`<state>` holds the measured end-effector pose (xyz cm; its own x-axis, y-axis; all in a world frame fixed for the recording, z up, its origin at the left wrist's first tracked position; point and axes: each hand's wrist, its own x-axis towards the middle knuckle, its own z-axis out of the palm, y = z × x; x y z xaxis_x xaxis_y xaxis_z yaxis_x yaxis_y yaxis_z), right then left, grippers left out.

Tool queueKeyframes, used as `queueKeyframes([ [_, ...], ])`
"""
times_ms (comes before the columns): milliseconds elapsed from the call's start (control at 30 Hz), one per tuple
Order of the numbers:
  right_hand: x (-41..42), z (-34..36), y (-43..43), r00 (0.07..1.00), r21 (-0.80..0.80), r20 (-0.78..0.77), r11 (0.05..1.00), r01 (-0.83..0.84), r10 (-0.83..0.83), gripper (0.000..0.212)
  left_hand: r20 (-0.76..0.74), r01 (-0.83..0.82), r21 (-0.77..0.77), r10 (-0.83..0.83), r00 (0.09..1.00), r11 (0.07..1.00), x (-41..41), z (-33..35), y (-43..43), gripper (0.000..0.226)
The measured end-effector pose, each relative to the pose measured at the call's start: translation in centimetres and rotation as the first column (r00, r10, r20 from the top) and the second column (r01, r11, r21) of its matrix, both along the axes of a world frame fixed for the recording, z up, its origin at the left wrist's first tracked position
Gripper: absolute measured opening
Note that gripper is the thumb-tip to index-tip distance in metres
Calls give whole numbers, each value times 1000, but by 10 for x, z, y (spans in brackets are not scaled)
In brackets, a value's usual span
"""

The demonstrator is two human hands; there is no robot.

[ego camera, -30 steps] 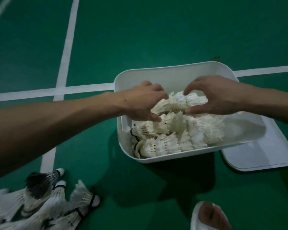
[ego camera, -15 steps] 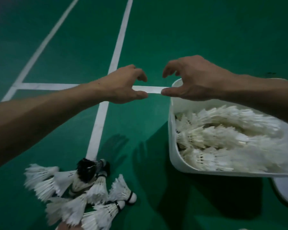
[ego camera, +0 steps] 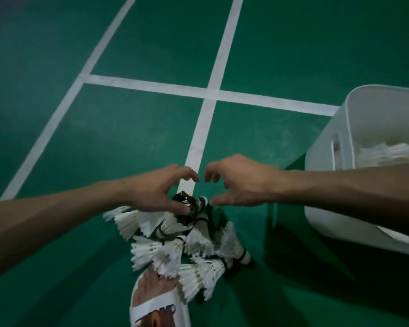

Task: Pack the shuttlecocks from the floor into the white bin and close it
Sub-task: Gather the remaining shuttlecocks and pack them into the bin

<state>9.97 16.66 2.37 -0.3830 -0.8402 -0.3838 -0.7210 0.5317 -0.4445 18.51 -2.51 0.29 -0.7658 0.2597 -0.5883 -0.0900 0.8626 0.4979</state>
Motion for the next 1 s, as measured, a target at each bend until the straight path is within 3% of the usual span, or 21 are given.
queueKeyframes([
  [133,21,-17,3,996,50,82,998,-45,41,49,-180,206,77,-190,965,976,22,-13,-6,66],
  [367,33,-29,24,982,125,189,991,-54,30,51,-351,342,49,-304,885,938,38,-25,6,51],
  [533,37,-37,34,974,160,226,985,-65,28,53,-194,293,-44,-296,935,955,38,-32,20,68],
  [667,38,-41,37,969,165,248,985,-54,12,52,-178,227,-110,-244,953,968,40,-37,30,80],
  [1000,24,-26,44,988,130,157,991,-11,-10,61,-202,-83,204,125,971,975,21,-23,29,40],
])
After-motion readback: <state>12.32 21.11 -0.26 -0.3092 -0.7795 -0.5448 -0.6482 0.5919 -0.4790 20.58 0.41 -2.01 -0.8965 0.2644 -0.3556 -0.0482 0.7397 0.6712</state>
